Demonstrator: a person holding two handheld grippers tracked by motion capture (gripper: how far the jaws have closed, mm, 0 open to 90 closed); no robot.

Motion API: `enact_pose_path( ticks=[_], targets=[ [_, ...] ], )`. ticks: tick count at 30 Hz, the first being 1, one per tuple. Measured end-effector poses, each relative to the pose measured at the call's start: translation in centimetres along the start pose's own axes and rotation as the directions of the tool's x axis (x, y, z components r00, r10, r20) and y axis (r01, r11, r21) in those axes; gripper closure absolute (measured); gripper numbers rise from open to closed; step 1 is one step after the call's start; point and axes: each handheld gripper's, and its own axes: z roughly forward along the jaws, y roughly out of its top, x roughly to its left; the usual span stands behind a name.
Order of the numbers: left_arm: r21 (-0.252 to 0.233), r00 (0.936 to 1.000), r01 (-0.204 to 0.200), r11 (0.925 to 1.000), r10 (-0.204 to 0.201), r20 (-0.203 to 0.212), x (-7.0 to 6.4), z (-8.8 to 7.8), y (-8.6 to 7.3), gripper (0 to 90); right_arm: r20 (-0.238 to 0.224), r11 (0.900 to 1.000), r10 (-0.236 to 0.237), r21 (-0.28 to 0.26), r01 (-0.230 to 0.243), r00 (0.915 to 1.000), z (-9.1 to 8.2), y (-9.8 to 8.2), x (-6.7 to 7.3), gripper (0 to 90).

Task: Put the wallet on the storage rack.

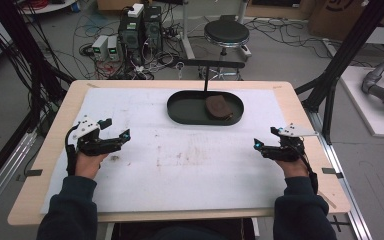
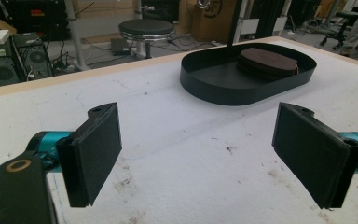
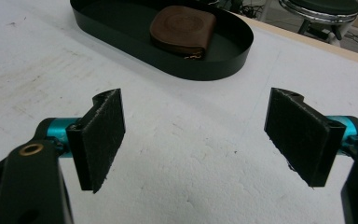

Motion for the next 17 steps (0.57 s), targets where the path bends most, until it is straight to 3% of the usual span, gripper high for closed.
enact_pose_path(
  ticks=[17],
  targets=[
    [0.014,1.0,0.006,0.9999,-0.006,-0.005,0.27,0.15,-0.32,15.5,0.012,1.0,0.003,0.013,-0.003,0.9999,0.86,-0.27,-0.25,20.6]
  ],
)
